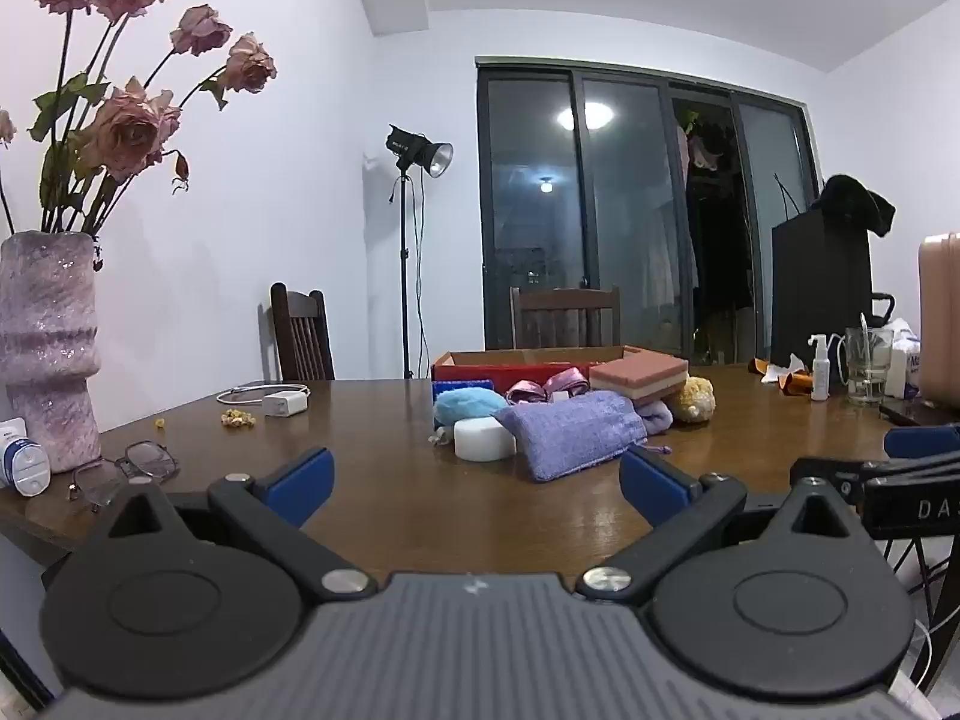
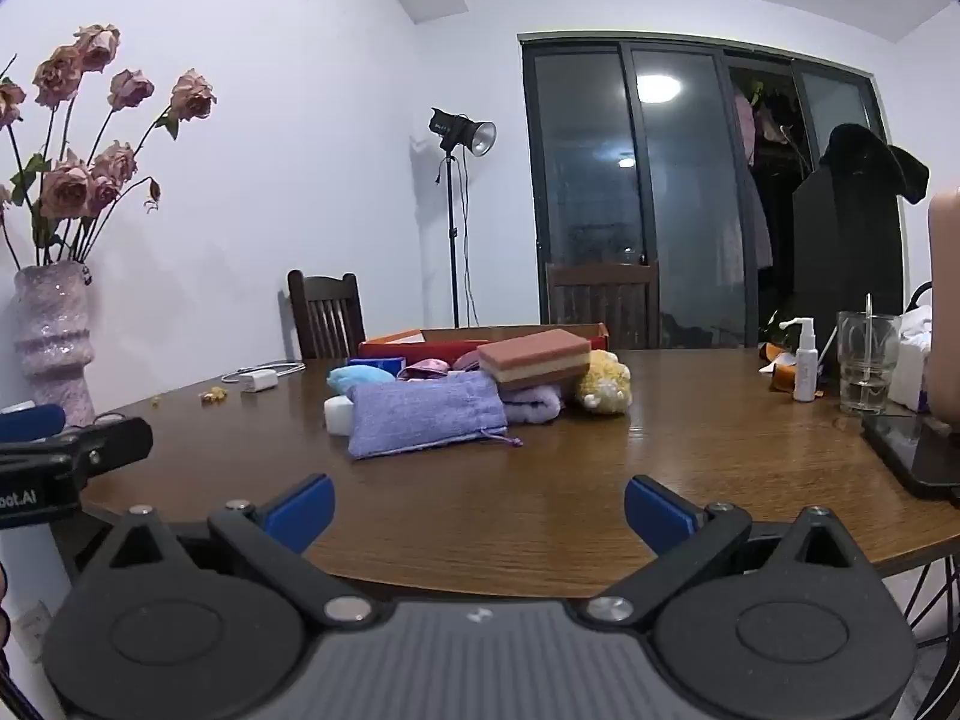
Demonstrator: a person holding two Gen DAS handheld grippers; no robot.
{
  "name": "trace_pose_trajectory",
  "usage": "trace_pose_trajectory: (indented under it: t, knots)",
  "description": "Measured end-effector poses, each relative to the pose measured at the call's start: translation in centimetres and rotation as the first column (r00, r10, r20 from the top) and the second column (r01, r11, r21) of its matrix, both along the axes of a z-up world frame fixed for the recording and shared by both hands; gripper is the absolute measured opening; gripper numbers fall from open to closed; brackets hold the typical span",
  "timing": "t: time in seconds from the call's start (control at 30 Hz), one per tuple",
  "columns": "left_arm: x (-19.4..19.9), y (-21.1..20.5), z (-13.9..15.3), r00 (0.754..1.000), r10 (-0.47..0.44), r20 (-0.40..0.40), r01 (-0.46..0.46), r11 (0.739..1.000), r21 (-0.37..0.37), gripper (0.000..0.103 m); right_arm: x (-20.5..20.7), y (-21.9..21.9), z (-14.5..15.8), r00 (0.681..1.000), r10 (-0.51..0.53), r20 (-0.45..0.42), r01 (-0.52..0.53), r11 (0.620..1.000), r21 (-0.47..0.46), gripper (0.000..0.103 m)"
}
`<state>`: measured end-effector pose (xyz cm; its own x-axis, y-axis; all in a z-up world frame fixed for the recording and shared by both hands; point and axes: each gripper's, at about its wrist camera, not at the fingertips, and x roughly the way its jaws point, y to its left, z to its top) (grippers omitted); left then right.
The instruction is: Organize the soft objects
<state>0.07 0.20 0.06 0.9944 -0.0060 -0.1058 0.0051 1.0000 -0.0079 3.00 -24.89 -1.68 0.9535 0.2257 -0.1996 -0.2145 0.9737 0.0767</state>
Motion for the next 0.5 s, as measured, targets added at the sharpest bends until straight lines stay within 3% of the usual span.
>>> trace_pose_trajectory:
  t: [0.1, 0.13, 0.2, 0.5]
  knots:
    - [-0.1, 0.7, 0.3, 1.000, -0.002, 0.022, 0.002, 1.000, -0.009, 0.103, -0.1, -0.4, -0.2, 1.000, 0.019, -0.007, -0.019, 1.000, 0.013, 0.103]
    - [-0.4, 0.0, 0.3, 0.999, 0.002, 0.038, -0.003, 0.999, 0.036, 0.103, 0.2, -0.9, -0.2, 1.000, 0.009, -0.018, -0.009, 1.000, 0.026, 0.103]
    - [-0.5, -0.6, 0.4, 1.000, 0.009, 0.028, -0.010, 0.999, 0.051, 0.103, 0.4, -0.4, 0.2, 1.000, -0.004, -0.015, 0.003, 1.000, -0.014, 0.103]
    - [-0.1, -0.1, 0.2, 0.999, 0.041, 0.026, -0.042, 0.999, 0.025, 0.103, -0.3, 0.2, -0.1, 1.000, -0.010, 0.010, 0.010, 0.999, -0.030, 0.103]
